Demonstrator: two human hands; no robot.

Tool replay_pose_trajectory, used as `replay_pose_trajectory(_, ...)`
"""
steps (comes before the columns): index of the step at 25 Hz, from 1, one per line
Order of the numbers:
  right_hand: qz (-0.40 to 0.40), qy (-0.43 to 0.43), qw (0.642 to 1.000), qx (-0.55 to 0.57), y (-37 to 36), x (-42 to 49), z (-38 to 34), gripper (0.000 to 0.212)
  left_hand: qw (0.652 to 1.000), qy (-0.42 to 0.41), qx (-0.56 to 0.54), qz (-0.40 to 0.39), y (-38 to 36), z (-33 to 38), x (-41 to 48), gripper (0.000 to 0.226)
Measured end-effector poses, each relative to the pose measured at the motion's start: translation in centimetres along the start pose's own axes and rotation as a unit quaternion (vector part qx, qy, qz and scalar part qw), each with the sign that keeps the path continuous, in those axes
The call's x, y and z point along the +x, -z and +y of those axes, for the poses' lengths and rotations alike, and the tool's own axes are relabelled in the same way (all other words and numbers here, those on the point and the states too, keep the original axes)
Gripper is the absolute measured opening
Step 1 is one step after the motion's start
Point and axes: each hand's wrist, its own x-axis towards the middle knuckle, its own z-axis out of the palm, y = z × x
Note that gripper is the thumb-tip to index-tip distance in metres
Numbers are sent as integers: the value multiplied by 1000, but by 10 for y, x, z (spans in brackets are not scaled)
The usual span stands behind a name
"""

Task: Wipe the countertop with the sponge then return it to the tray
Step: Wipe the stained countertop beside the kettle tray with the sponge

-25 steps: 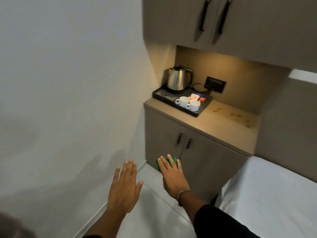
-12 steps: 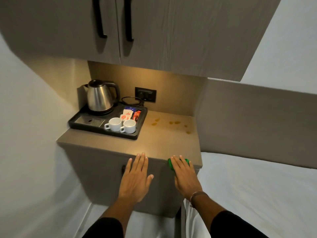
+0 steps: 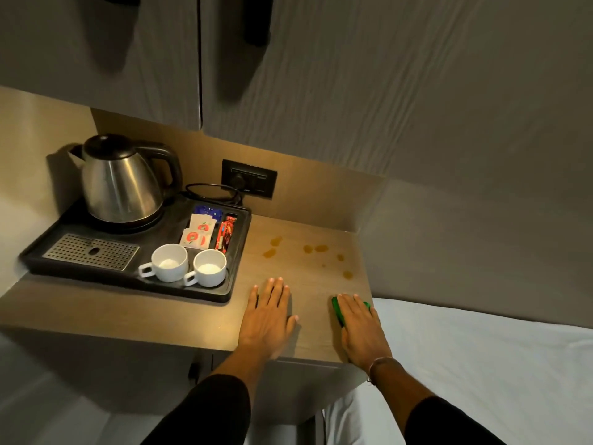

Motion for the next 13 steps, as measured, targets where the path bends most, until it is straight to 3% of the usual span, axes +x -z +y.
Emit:
replay_pose_trajectory(5,23,26,998,57,-21,3,14,79,999,2,-39,9,-23,-8,5,75)
replay_pose_trajectory(10,75,-3,995,60,-32,12,6,61,998,10,-47,32,-21,-7,2,73)
replay_pose_trajectory(13,43,76,993,73,-30,11,37,58,998,8,-47,41,-27,-8,2,73)
